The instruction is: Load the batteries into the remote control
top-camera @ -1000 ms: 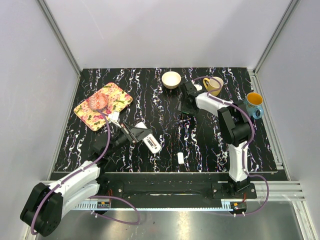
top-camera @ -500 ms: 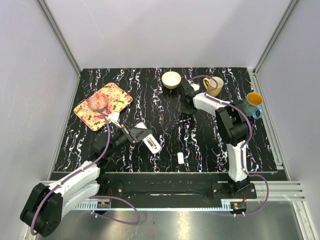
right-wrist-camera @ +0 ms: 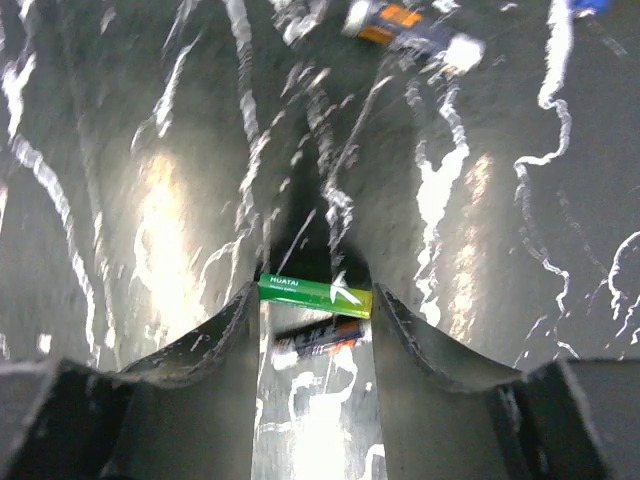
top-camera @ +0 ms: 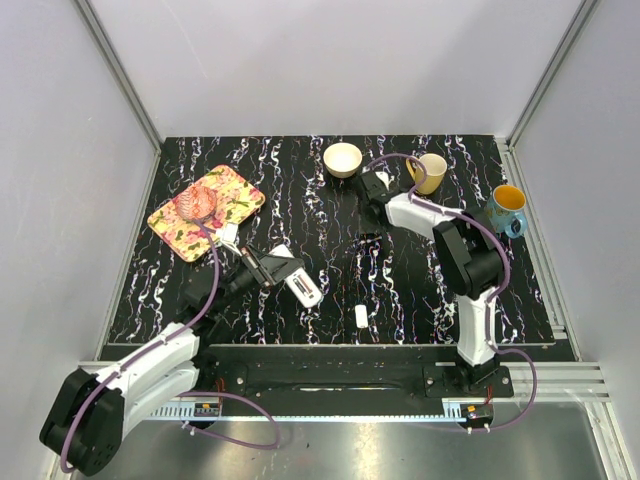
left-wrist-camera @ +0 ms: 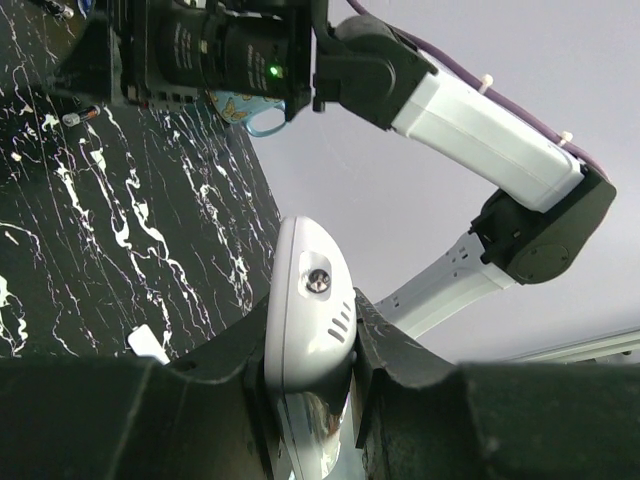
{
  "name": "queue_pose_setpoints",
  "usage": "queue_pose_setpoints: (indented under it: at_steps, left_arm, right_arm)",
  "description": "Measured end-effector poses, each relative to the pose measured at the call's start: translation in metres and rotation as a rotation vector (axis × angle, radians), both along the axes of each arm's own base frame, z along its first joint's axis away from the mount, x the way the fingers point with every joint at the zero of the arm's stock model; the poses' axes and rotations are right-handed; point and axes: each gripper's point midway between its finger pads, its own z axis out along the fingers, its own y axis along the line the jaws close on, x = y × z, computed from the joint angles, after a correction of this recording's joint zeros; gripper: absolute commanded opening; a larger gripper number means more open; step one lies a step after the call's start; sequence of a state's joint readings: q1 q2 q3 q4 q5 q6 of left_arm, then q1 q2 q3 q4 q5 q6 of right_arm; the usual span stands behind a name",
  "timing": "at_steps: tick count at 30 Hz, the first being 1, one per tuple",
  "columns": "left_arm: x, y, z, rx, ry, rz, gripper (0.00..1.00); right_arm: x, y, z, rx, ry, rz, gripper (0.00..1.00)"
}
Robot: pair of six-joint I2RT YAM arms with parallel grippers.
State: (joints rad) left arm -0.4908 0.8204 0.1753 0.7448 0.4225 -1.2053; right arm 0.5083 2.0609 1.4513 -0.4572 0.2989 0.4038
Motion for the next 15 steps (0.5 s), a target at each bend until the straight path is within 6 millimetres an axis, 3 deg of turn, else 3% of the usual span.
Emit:
queue_pose_setpoints:
  at_steps: [1, 2, 8, 12, 15]
  left_arm:
    - [0.000, 0.000, 0.001, -0.001, -0.002, 0.000, 0.00]
    - [-0.001, 0.000, 0.001, -0.002, -0.004, -0.001, 0.00]
    - [-0.010, -0.002, 0.007, -0.008, -0.028, -0.040, 0.00]
    - [-0.019, -0.006, 0.010, -0.011, -0.039, -0.078, 0.00]
    - [-0.027, -0.010, 0.012, -0.012, -0.052, -0.113, 0.00]
  right_arm:
    - [-0.005, 0.002, 0.001, -0.012, 0.003, 0.046, 0.07]
    - [-0.013, 0.006, 0.003, -0.015, 0.011, 0.109, 0.00]
    - [-0.044, 0.037, 0.036, 0.027, -0.002, 0.518, 0.00]
    - [-0.059, 0.035, 0.064, 0.026, -0.085, 0.684, 0.00]
    - [-0.076, 0.028, 0.071, -0.007, -0.128, 0.806, 0.00]
